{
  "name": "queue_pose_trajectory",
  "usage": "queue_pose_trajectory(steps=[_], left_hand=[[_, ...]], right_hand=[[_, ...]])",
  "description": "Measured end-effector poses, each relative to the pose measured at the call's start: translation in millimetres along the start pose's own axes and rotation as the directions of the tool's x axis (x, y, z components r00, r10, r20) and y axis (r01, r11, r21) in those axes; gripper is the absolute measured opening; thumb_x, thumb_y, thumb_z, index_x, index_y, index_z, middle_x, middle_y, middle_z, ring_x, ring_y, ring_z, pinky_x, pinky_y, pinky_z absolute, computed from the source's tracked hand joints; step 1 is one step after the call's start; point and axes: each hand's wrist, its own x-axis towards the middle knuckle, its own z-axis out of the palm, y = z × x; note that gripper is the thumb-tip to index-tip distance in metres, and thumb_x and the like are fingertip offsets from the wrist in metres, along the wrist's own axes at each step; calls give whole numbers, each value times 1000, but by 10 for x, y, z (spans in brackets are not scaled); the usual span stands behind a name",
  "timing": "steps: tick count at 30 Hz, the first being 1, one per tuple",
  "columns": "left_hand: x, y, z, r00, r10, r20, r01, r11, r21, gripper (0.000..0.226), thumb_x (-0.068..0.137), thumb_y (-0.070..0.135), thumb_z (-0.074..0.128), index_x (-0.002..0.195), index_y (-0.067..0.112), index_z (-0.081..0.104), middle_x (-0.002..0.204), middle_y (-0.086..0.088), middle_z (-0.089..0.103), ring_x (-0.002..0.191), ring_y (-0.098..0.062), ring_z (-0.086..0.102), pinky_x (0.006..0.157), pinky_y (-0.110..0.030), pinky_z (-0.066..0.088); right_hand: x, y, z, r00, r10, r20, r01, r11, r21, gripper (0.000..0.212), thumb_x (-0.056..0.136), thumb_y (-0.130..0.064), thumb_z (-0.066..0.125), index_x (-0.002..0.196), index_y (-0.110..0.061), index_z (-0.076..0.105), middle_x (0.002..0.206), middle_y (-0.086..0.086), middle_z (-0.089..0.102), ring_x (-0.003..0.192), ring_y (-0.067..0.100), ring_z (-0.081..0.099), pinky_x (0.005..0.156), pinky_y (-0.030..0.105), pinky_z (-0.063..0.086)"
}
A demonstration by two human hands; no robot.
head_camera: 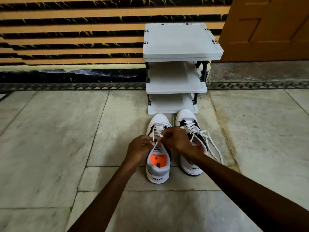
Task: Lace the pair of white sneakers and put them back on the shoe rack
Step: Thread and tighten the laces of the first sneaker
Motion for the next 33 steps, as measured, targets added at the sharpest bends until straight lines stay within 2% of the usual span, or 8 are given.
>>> queue_pose_trajectory(steps=[3,9,15,20,24,28,31,33], left_hand=[[-22,17,51,996,63,-61,-64,998,-11,14,83,16,71,96,11,70,90,0,67,92,-19,65,83,-30,50],[78,86,72,996,84,-23,-85,995,-50,7,90,17,63,89,12,67,84,-1,67,82,-17,61,77,-32,49],[181,337,-50,968,248,-46,-251,964,-93,19,93,12,57,76,19,63,72,-3,67,58,-9,55,60,-25,45],[227,705,-183,896,442,-48,-441,897,29,14,90,20,63,92,9,71,77,2,72,66,-3,62,72,-22,49],[268,755,-212,901,433,34,-434,898,72,23,97,23,52,100,17,73,90,4,76,86,-4,67,76,-20,50],[313,487,-235,936,291,196,-313,945,93,29,102,24,40,106,16,68,100,-4,72,93,-15,65,75,-27,47],[314,252,-222,921,308,240,-337,938,87,22,96,28,49,98,21,70,93,-9,72,89,-16,64,85,-38,50],[276,218,-204,922,330,202,-351,933,78,16,95,19,56,91,18,71,82,-4,72,77,-5,64,80,-29,50]], right_hand=[[25,-13,29,999,40,-35,-36,994,105,29,85,-25,69,68,-1,67,68,19,70,58,16,59,66,38,55],[-26,-85,-53,991,136,11,-130,924,359,25,95,-11,56,85,4,72,72,11,70,53,9,60,47,13,49],[-32,-15,-135,1000,1,-13,1,982,187,24,92,-16,62,75,-5,73,61,5,66,46,0,57,50,11,47],[42,-95,-86,983,-129,133,132,991,-10,22,87,-28,68,103,-14,74,91,9,76,77,17,68,78,29,53],[50,-151,-11,973,-226,43,228,973,-43,21,85,-35,67,77,-17,73,73,5,73,68,16,65,66,27,48],[53,-152,-41,984,-141,-108,149,987,64,21,82,-24,71,66,-10,68,67,8,71,60,17,61,57,23,43],[70,-131,-67,990,-53,-132,73,986,152,25,83,-26,70,67,-6,67,67,12,72,64,21,67,62,29,48],[88,-129,-90,988,12,-156,27,969,245,25,84,-27,69,66,-10,67,63,6,70,55,11,62,58,25,46]])
